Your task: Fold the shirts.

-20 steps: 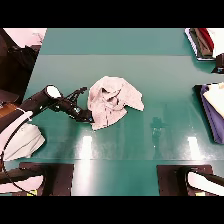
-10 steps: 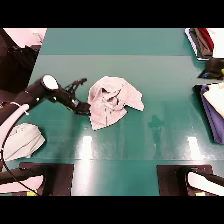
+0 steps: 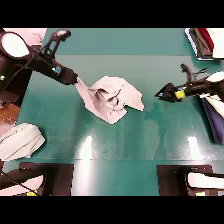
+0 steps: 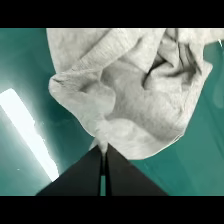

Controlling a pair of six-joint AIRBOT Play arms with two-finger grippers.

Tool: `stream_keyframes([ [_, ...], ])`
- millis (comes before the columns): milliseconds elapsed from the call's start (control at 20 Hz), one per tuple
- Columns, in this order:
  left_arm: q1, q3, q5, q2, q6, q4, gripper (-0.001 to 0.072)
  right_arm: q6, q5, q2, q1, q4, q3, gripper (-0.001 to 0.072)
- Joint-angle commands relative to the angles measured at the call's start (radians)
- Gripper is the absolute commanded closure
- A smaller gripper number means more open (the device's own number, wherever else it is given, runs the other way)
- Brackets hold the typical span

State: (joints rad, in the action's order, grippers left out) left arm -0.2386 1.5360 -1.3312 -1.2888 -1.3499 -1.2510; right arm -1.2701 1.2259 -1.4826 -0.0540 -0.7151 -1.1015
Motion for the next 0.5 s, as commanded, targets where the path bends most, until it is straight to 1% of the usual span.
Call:
stream_keyframes([
  [0, 0.0, 0.045, 0.003, 0.012, -0.013, -0.029, 0.0684, 0.066, -0.049, -0.13, -0.066, 0.095, 0.001, 0.0328],
  [250, 0.0, 0.045, -0.01, 0.012, -0.013, -0.029, 0.0684, 0.066, -0.061, -0.232, -0.16, 0.082, -0.087, 0.0328],
  [450, 0.0, 0.045, -0.015, 0.012, -0.013, -0.028, 0.0684, 0.066, -0.079, -0.24, -0.185, 0.084, -0.081, 0.0328],
])
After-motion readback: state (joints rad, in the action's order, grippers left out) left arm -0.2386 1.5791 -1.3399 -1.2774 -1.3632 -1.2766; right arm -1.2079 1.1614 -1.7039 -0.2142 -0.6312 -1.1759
